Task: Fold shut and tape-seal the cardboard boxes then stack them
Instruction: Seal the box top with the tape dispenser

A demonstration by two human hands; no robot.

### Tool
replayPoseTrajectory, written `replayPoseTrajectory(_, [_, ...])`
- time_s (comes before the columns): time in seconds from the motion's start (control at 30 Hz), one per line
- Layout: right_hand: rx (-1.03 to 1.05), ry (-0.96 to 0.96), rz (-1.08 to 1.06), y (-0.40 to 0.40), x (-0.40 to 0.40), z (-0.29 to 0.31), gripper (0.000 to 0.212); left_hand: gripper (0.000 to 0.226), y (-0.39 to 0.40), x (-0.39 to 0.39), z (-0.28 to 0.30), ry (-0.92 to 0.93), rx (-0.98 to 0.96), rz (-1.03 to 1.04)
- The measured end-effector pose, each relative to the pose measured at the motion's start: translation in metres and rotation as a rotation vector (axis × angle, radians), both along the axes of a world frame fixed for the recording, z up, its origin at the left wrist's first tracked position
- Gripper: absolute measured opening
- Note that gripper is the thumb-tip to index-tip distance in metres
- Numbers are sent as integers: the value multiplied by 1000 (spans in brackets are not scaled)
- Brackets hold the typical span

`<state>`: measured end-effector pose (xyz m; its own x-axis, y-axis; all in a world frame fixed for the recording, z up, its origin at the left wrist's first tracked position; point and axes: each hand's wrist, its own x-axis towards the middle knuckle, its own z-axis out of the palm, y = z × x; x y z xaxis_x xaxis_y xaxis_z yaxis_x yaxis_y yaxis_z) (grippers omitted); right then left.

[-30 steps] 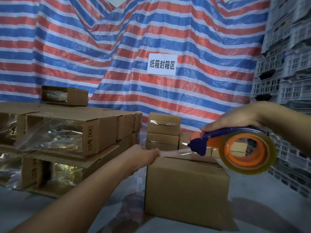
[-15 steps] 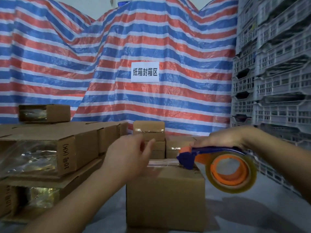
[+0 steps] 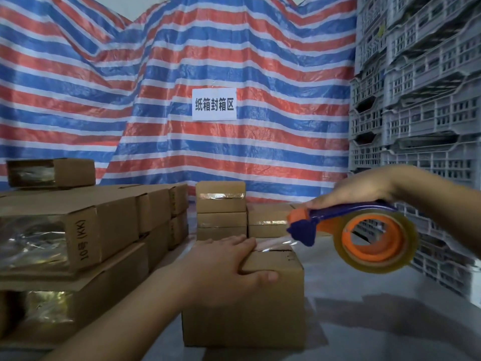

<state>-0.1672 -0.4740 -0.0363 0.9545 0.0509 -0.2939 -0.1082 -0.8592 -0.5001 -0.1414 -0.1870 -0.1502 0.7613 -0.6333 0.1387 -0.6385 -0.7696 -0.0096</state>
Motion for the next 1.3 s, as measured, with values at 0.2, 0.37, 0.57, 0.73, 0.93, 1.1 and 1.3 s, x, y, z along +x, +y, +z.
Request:
replayPoseTrajectory(0.2, [-106,-42,18,-23,-5,-32,100,101,0,-5,1,-16,-4,-4])
replayPoseTrajectory(0.37, [-89,-66,-13,-21,-4,-47,76,100,-1,-15,12,-2,-75,-10])
replayPoseTrajectory(0.57, [-94,-59,-15,-24,-6,-51,87,88,-54,-32,15,-60,-4,-140])
replayPoseTrajectory(0.73, [113,-51,18,-45,-11,-47,95,81,-54,-27,9,-37,52,-124])
replayPoseTrajectory(0.93, [-448,-94,20,-19,-33,-31,90,79,-55,-26,7,-33,35,-141])
replayPoseTrajectory(1.1, [-1153,-293,11,26,-24,-65,59,77,-54,-33,9,-52,47,-115])
replayPoseTrajectory(1.3, [-962,-603,-227,-18,-33,-122,67,74,-54,-40,9,-71,40,-123])
